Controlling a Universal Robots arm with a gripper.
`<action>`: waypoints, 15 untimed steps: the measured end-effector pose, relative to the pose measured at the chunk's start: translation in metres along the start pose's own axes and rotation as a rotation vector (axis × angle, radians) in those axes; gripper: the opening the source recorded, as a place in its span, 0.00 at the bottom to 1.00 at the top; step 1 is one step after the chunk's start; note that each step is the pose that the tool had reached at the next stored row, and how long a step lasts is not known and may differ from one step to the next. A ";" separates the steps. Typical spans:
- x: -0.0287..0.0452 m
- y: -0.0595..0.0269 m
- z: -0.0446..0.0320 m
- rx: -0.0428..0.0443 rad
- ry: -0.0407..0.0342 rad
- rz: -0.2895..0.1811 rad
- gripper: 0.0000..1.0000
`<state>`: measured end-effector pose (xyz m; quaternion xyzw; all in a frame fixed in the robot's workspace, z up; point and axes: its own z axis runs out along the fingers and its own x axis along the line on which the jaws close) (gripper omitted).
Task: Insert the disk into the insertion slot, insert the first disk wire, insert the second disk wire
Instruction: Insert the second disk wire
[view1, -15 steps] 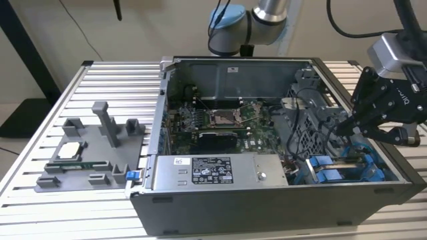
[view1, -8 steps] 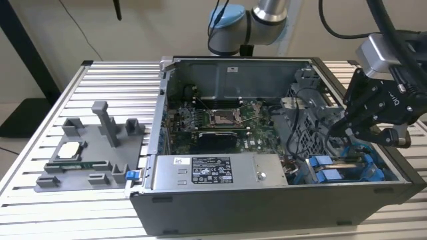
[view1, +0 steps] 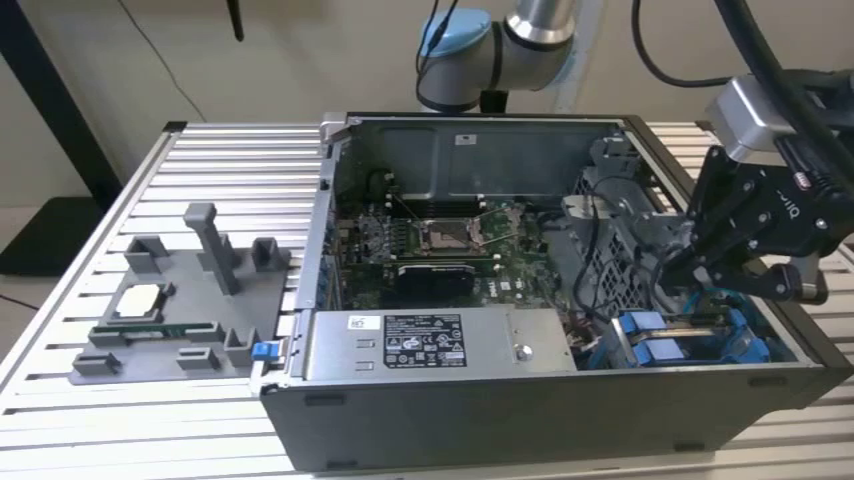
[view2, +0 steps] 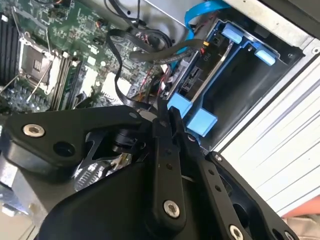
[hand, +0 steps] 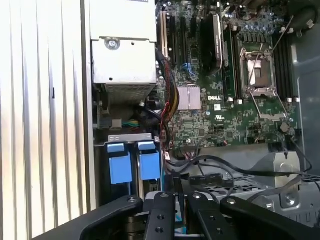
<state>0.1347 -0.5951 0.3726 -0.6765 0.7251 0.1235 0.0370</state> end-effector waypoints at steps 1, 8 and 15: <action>0.0002 0.0003 0.0004 0.0094 0.0000 -0.003 0.00; 0.0022 0.0033 0.0028 0.0765 -0.0027 -0.021 0.00; 0.0196 0.0047 0.0013 0.1012 -0.0042 -0.028 0.00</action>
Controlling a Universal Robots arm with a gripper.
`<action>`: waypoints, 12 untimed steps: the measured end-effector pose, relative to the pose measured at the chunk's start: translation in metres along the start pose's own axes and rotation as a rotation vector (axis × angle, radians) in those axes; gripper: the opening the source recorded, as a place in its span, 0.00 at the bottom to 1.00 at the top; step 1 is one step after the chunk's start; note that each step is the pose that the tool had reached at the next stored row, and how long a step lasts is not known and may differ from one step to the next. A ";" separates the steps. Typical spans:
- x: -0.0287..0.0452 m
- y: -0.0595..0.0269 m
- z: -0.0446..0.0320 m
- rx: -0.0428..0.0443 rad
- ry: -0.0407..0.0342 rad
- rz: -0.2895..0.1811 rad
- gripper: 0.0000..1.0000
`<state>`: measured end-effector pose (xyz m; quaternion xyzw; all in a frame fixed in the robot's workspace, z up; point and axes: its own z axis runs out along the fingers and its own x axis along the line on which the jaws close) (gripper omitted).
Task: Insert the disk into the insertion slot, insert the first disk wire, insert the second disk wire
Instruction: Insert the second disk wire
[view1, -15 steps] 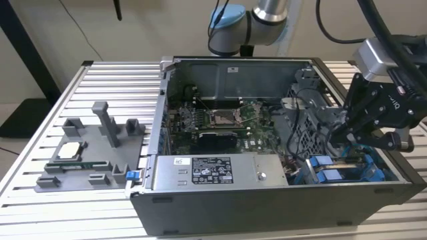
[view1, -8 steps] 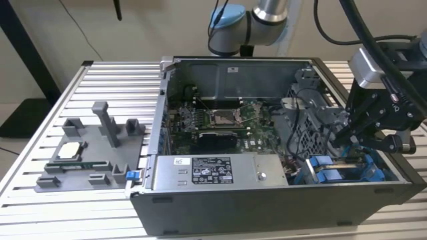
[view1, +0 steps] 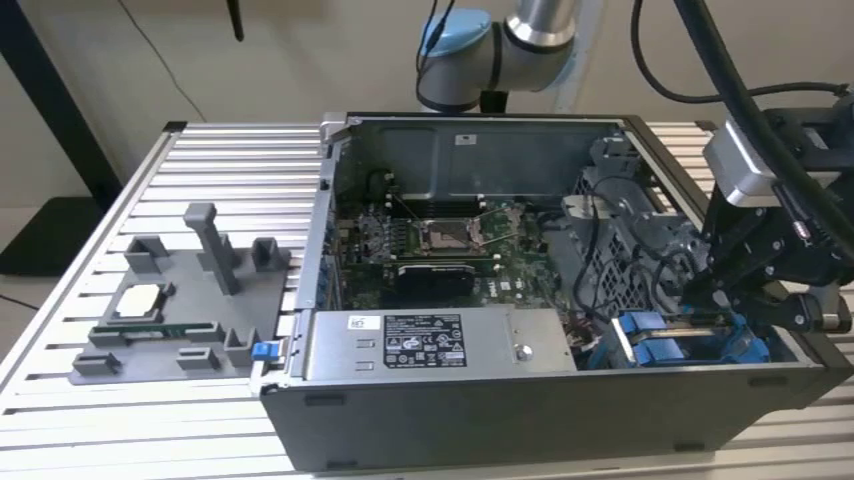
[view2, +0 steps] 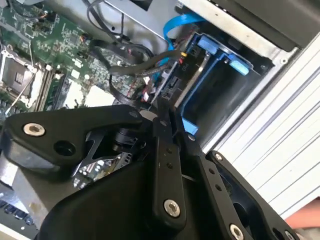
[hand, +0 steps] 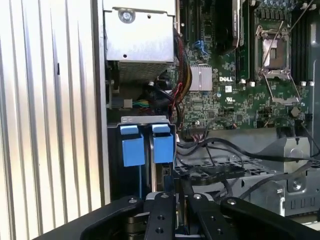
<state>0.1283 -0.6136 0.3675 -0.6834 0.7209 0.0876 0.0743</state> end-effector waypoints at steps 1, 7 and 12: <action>0.0034 0.0003 -0.0005 0.0019 -0.0001 0.000 0.00; 0.0112 0.0037 0.0009 0.0524 -0.0039 -0.013 0.00; 0.0116 0.0064 0.0016 0.0531 -0.0037 -0.013 0.00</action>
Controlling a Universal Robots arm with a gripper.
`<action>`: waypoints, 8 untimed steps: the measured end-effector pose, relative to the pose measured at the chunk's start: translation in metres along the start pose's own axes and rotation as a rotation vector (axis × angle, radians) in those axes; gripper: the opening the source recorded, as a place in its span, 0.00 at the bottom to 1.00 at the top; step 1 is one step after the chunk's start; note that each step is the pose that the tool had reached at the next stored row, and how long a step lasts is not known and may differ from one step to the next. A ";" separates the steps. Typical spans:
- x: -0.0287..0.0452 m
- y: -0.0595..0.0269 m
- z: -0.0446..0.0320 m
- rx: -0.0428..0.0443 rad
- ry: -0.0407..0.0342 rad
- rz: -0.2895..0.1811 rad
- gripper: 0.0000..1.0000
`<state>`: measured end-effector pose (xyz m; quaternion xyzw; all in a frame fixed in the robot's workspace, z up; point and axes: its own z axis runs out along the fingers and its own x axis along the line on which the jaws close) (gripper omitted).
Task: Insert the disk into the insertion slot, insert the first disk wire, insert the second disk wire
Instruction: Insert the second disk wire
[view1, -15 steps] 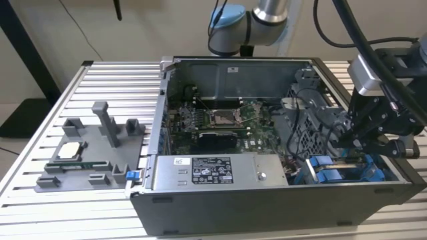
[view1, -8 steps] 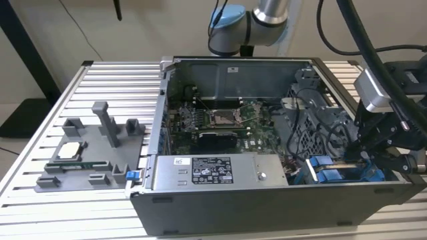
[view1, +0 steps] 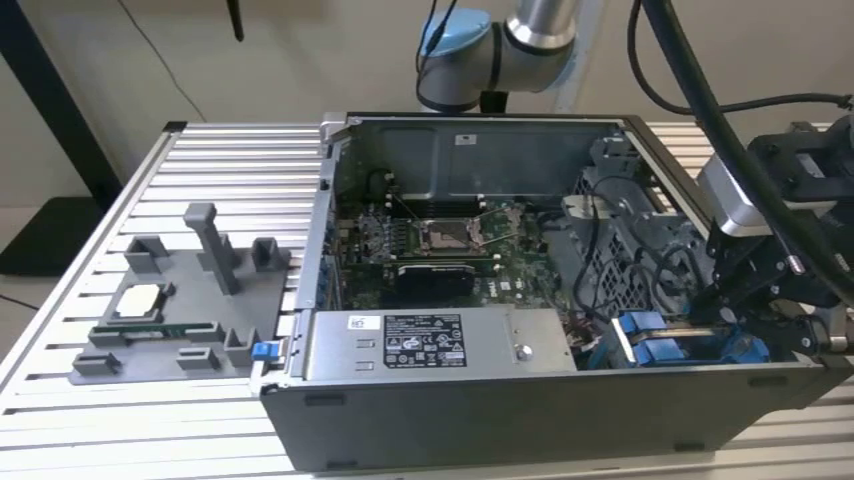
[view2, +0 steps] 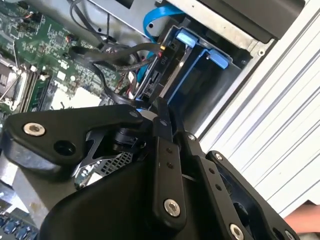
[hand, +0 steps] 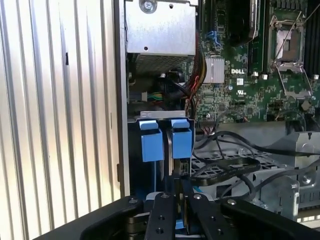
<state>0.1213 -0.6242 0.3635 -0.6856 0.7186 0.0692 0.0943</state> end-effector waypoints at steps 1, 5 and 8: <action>0.0000 0.0001 0.0001 0.0005 -0.0002 0.000 0.00; -0.0014 0.0003 0.0019 0.0150 -0.0029 -0.003 0.00; -0.0043 0.0006 0.0047 0.0233 -0.0035 -0.005 0.00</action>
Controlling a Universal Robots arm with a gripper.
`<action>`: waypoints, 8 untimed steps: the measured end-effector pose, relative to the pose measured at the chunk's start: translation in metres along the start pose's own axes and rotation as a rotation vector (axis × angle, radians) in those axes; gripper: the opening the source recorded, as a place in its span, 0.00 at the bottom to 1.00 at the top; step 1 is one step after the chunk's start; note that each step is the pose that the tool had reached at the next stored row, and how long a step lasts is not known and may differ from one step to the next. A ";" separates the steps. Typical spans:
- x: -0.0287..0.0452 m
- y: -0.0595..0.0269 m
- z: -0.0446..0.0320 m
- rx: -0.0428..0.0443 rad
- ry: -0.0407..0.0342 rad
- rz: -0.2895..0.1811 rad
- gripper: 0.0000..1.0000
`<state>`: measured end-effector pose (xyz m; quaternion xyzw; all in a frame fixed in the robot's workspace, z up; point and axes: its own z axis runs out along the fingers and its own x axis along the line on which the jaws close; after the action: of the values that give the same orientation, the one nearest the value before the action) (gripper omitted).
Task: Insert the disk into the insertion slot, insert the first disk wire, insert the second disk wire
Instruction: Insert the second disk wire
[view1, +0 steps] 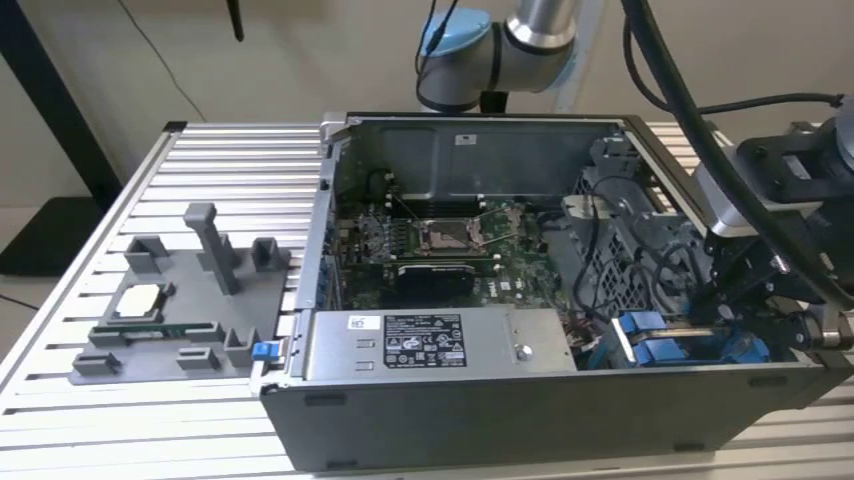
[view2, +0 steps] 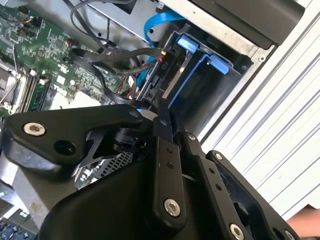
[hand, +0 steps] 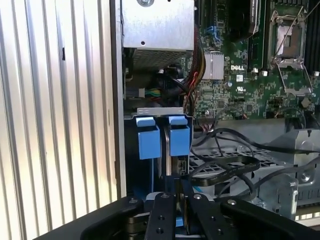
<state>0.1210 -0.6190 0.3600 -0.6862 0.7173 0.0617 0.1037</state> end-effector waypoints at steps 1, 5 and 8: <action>-0.0012 0.0002 0.0009 0.0022 0.0000 0.000 0.00; -0.0045 0.0005 0.0043 0.0114 -0.0005 -0.003 0.00; -0.0046 0.0006 0.0056 0.0148 -0.0009 -0.003 0.00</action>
<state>0.1210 -0.6132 0.3556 -0.6866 0.7165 0.0566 0.1092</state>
